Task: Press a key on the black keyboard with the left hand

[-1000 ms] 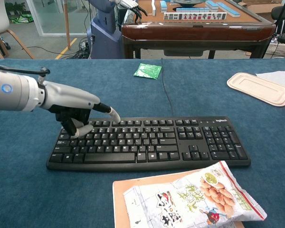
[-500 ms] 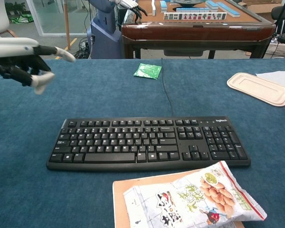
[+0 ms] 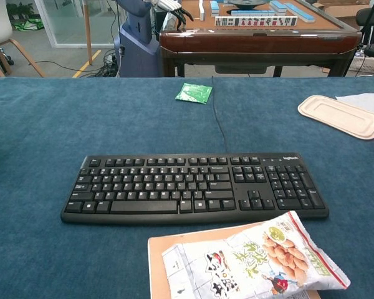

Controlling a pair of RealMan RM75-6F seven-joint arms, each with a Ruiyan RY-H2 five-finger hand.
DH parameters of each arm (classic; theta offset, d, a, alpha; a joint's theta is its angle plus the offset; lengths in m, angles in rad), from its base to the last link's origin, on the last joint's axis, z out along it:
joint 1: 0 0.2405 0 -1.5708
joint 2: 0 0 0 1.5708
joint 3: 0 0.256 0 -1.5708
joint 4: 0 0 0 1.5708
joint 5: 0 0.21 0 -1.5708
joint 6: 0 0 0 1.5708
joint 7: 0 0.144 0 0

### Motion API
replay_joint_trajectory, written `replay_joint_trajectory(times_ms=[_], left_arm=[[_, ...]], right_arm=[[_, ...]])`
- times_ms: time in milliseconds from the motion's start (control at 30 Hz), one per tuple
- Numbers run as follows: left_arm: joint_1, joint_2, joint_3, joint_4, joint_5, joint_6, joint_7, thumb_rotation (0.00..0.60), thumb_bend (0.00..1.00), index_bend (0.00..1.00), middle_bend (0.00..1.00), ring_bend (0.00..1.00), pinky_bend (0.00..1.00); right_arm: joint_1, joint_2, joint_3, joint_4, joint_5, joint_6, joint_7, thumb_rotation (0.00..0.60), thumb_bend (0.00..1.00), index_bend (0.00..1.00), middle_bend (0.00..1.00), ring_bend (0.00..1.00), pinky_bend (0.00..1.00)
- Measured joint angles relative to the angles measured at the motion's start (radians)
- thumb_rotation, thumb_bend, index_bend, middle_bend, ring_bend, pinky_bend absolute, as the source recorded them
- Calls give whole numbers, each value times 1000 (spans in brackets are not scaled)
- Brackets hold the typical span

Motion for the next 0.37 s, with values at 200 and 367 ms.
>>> replay_joint_trajectory(times_ms=[200, 367], left_arm=[[113, -1, 24, 11, 63, 97, -9, 230, 314, 88, 188, 226, 267], [171, -4, 41, 0, 102, 125, 31, 234, 314, 88, 188, 227, 256]], right_arm=[[6, 0, 1, -3, 0, -5, -7, 600, 105, 53, 130, 84, 68], [12, 1, 4, -7, -2, -7, -9, 600, 106, 53, 129, 84, 68]])
